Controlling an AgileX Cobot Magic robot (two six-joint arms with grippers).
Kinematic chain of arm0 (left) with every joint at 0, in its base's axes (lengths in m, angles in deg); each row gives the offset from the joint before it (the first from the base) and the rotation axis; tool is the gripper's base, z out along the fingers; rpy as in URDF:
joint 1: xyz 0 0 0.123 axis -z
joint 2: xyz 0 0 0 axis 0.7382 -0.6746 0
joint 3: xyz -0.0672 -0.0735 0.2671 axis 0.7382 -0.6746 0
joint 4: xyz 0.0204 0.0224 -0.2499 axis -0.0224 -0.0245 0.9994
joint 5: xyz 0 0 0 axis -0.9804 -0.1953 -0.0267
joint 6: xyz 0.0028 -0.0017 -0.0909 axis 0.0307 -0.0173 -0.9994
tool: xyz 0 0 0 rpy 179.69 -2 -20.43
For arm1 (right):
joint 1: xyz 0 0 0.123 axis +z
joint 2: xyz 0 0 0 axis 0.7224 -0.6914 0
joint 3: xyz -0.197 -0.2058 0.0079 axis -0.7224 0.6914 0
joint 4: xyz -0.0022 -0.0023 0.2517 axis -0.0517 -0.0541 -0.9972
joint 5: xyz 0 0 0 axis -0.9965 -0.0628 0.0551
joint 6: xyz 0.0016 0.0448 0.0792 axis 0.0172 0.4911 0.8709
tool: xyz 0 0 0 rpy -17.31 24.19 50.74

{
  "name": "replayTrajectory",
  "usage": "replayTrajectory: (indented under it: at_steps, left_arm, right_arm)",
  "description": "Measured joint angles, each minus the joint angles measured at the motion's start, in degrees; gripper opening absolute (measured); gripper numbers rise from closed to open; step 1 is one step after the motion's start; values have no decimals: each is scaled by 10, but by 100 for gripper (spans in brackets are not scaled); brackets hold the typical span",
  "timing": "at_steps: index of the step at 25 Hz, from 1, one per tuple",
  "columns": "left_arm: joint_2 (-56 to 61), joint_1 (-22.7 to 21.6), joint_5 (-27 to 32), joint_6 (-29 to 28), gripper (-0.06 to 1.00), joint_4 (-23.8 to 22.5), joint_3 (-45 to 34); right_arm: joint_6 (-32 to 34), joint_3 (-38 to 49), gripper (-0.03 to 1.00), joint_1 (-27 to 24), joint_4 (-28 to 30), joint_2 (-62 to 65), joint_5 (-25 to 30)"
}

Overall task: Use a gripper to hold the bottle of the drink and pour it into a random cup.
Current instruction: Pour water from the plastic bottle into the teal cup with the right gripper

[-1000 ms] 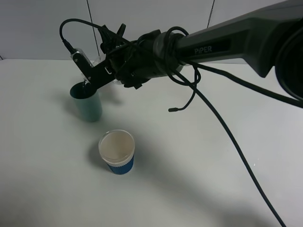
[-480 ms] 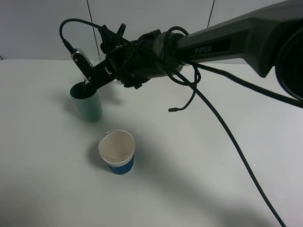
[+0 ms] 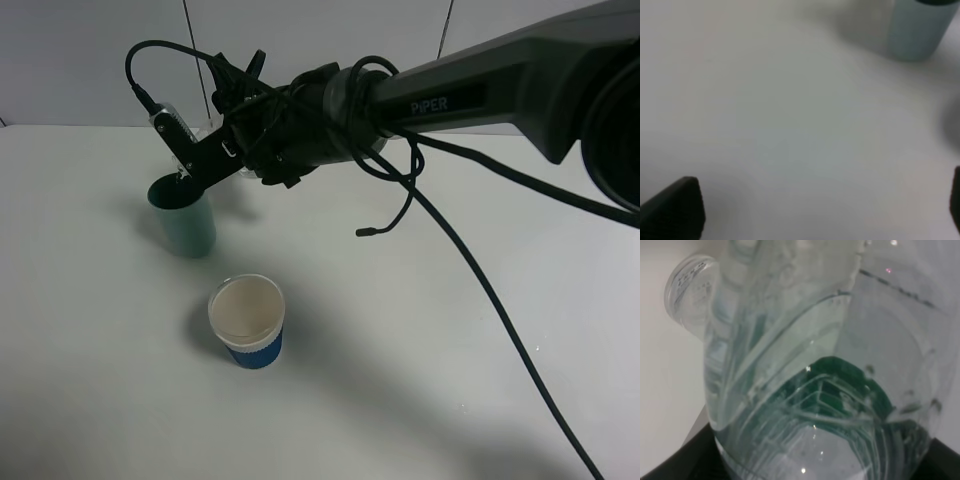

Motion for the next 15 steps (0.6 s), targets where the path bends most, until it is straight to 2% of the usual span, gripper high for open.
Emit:
replayTrajectory:
  at_steps: [15]
  left_arm:
    - [0, 0, 0, 0, 99, 0, 0]
  right_arm:
    - [0, 0, 57, 0, 0, 0, 0]
